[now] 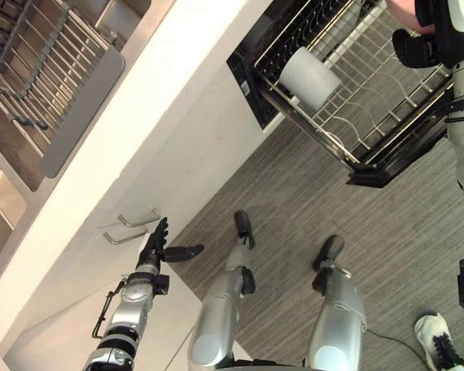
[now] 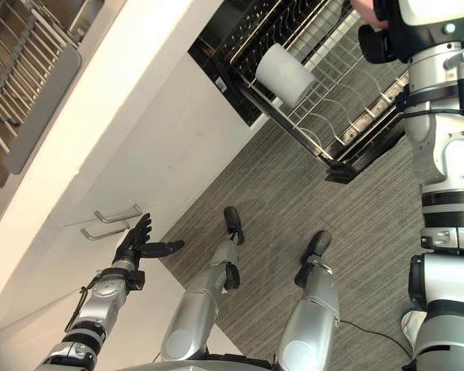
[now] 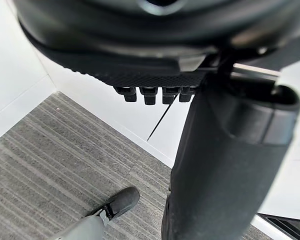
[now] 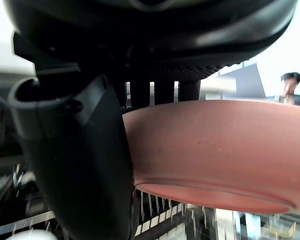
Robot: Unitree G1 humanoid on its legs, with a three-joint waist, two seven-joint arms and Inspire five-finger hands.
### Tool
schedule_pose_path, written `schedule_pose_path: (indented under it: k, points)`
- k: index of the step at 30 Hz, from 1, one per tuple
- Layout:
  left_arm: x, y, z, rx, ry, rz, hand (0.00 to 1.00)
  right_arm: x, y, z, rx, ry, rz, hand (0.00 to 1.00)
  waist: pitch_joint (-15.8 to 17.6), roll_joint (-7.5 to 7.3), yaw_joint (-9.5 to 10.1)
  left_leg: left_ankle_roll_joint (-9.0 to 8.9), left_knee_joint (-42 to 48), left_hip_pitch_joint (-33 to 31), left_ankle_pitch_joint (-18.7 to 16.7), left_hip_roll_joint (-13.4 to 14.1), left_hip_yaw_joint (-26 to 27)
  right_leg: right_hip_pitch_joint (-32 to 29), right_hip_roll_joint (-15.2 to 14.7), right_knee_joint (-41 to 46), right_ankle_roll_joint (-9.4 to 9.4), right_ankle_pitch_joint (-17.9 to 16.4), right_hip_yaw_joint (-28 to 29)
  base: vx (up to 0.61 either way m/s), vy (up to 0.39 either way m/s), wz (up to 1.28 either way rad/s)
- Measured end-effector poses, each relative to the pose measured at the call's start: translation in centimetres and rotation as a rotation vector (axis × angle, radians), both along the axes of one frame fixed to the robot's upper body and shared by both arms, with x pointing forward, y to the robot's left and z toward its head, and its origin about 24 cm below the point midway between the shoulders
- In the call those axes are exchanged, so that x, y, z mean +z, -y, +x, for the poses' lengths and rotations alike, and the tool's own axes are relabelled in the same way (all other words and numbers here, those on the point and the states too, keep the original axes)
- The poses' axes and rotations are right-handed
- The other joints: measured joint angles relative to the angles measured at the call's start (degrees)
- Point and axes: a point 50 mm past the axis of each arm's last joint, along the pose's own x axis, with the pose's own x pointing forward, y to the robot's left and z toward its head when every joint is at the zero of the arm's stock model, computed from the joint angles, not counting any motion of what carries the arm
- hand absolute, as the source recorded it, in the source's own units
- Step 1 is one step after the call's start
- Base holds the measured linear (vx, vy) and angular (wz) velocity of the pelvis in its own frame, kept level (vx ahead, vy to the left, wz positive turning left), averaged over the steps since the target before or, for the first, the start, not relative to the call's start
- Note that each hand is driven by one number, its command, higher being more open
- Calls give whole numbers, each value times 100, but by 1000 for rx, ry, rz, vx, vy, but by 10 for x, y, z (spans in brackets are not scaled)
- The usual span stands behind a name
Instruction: Walk over to the sink, pick up the cup, carry it to the dishwasher, place the cup inside the dishwasher, then close the dishwasher door
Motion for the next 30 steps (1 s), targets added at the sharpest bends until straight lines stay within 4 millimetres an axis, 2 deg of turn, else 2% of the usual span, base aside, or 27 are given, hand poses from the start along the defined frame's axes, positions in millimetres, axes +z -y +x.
schedule_pose_path:
  k: [2, 3, 5, 7, 8, 11, 16, 20, 22, 27, 30]
  points:
    - [-8, 11, -9, -41, 39, -12, 100, -18, 3, 8, -36, -95, -4, 0, 41, 105, 119, 19, 0, -100, 28, -51, -258, -33, -21, 23, 2, -12, -100, -7, -16, 18]
    - [-13, 14, -17, -43, 52, 0, 100, -21, 4, 9, -47, -113, -3, 0, 44, 113, 129, 20, 0, -119, 28, -56, -350, -32, -31, 32, 6, -26, -141, 11, -22, 29]
    - [-31, 34, -44, -52, 79, 53, 100, -31, 15, 11, -86, -134, 56, 0, 46, 113, 313, 15, 0, -150, 23, -69, -543, -11, -94, 130, 22, -117, -232, 12, -23, 31]
    - [-41, 41, -59, -68, 56, 94, 100, -39, 19, 15, -113, -150, 94, 0, 49, 108, 420, -37, -1, -163, -47, -88, -645, -1, -134, 222, 29, -190, -239, -8, -5, 30]
    - [-47, 45, -67, -63, 34, 115, 100, -48, 19, 19, -118, -171, 147, 100, 58, 99, 501, 0, -2, -174, -85, -102, -701, 0, -150, 286, 38, -232, -239, -19, -5, 25]
    - [-47, 46, -67, -39, 38, 130, 100, -59, 14, 25, -112, -213, 194, 100, 62, 95, 559, 2, -27, -183, -85, -134, -703, -1, -184, 301, 44, -230, -239, -21, 1, 8]
    - [-34, 48, -48, -16, 79, 140, 100, -53, 14, 27, -120, -173, 324, 100, 91, 56, 426, 78, -3, -191, -21, -184, -696, -1, -231, 288, 77, -210, -228, -3, 7, 1]
    - [-30, 52, -43, -18, 91, 132, 100, -48, 18, 26, -113, -123, 448, 100, 107, 34, 370, 105, -1, -164, 9, -159, -688, 37, -189, 237, 81, -202, -229, 2, -3, -1]
    - [-28, 54, -42, -12, 91, 130, 100, -45, 25, 24, -91, -82, 564, 100, 130, 5, 350, 105, -1, -38, 10, -129, -659, 201, -142, 155, 86, -190, -244, 15, -25, -4]
    - [-24, 53, -42, 10, 104, 124, 100, -24, 24, 8, 14, 44, 669, 100, 194, -86, 199, 60, -3, 241, -28, -58, -621, 561, -21, -88, 96, -100, -264, 8, -45, -6]
    - [-24, 51, -42, 22, 103, 124, 100, -20, 23, -3, 78, 114, 721, 100, 219, -142, 104, 27, -29, 468, -151, -7, -589, 839, 67, -269, 104, -34, -272, -10, -53, -11]
